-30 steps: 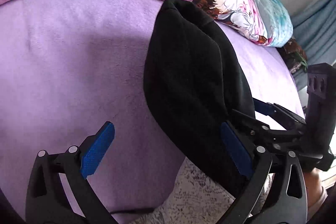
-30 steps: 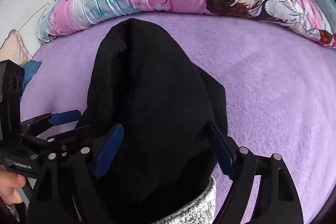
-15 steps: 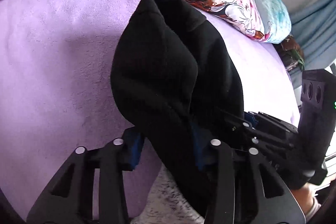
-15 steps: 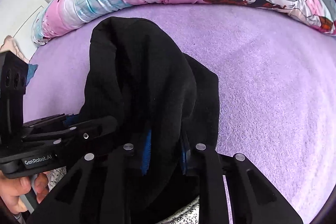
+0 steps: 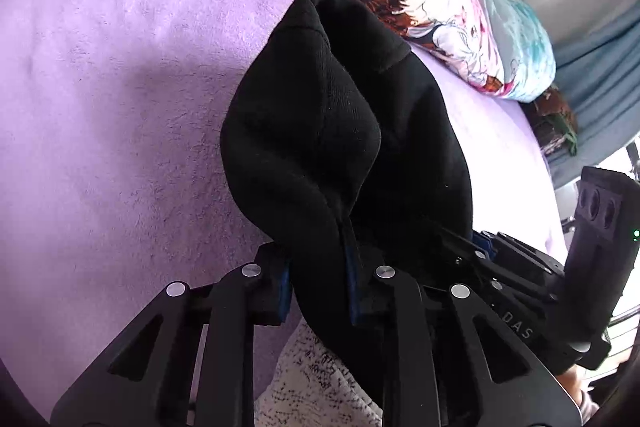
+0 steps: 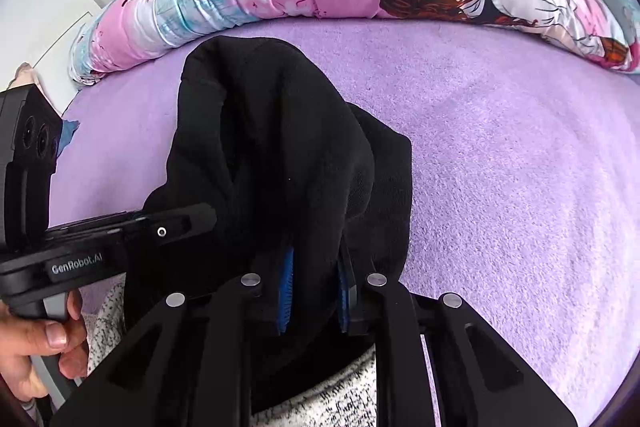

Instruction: Fold large clothes

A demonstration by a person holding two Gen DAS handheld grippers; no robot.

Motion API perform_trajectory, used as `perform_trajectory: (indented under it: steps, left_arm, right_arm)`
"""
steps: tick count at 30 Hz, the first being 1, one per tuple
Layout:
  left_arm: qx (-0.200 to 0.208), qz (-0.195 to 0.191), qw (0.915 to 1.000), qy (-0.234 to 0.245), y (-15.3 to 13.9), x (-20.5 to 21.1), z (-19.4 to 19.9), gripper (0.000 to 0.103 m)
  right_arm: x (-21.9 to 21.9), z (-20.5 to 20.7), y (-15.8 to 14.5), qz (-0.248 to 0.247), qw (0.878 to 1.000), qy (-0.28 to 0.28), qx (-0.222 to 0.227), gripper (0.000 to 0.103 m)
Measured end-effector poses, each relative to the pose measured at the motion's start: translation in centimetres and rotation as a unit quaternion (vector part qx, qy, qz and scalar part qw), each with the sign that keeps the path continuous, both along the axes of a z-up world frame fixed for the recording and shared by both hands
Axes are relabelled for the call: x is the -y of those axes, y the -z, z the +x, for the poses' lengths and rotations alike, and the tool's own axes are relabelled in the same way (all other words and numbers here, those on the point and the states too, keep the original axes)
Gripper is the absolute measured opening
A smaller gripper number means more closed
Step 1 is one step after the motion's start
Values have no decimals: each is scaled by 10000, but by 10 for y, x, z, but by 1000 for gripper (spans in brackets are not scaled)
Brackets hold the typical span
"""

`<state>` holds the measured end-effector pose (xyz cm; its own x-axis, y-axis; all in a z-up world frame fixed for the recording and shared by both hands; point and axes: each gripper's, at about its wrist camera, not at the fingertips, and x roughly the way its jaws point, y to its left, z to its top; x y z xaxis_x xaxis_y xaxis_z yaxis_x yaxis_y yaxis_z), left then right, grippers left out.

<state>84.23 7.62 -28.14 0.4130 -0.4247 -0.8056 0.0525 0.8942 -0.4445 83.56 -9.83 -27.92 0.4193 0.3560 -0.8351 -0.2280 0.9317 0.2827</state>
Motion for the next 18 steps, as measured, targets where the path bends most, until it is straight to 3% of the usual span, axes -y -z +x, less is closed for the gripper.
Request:
perform_trajectory:
  steps: [18]
  left_arm:
    - [753, 82, 9969, 222, -78, 0, -58, 17]
  right_arm:
    - [1, -57, -67, 67, 9980, -384, 497, 13]
